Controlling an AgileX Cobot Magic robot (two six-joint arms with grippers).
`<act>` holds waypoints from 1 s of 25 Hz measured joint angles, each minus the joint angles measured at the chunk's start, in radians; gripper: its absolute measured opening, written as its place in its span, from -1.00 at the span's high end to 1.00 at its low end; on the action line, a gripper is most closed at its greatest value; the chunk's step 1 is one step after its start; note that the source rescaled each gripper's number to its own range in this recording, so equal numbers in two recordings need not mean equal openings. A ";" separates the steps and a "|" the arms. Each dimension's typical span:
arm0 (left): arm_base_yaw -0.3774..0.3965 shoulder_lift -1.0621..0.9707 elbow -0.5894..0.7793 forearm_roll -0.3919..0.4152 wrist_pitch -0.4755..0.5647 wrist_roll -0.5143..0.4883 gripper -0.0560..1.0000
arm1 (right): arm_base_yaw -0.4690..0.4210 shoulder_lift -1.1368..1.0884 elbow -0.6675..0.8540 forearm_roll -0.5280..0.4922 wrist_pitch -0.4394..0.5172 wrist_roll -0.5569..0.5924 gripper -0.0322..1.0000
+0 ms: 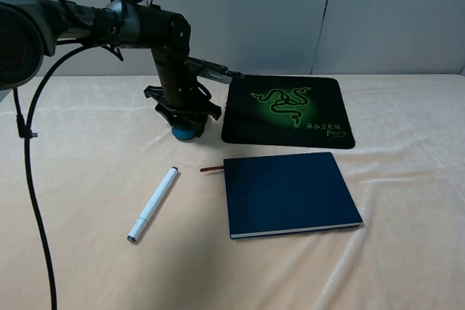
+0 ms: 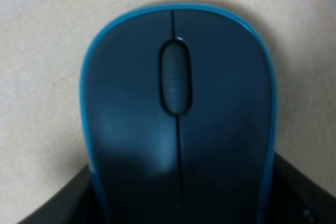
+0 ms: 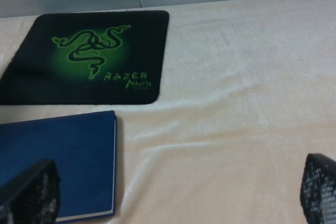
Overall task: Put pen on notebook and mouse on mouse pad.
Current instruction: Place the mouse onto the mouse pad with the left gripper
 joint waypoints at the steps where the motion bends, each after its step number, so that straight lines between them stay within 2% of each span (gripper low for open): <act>1: 0.000 0.000 -0.001 0.000 0.001 0.000 0.89 | 0.000 0.000 0.000 0.000 0.000 0.000 -1.00; 15: 0.000 0.005 -0.272 0.000 0.215 0.000 0.89 | 0.000 0.000 0.000 0.000 0.000 0.000 -1.00; 17: 0.000 0.005 -0.304 -0.002 0.224 0.000 0.89 | 0.000 0.000 0.000 0.000 0.000 0.000 -1.00; 20: 0.000 0.005 -0.337 -0.046 0.224 0.005 0.89 | 0.000 0.000 0.000 0.000 0.000 0.000 -1.00; 22: -0.005 0.005 -0.347 -0.083 0.212 0.026 0.89 | 0.000 0.000 0.000 0.000 0.000 0.000 -1.00; 25: -0.033 0.007 -0.349 -0.097 0.202 0.058 0.89 | 0.000 0.000 0.000 0.000 0.000 0.000 -1.00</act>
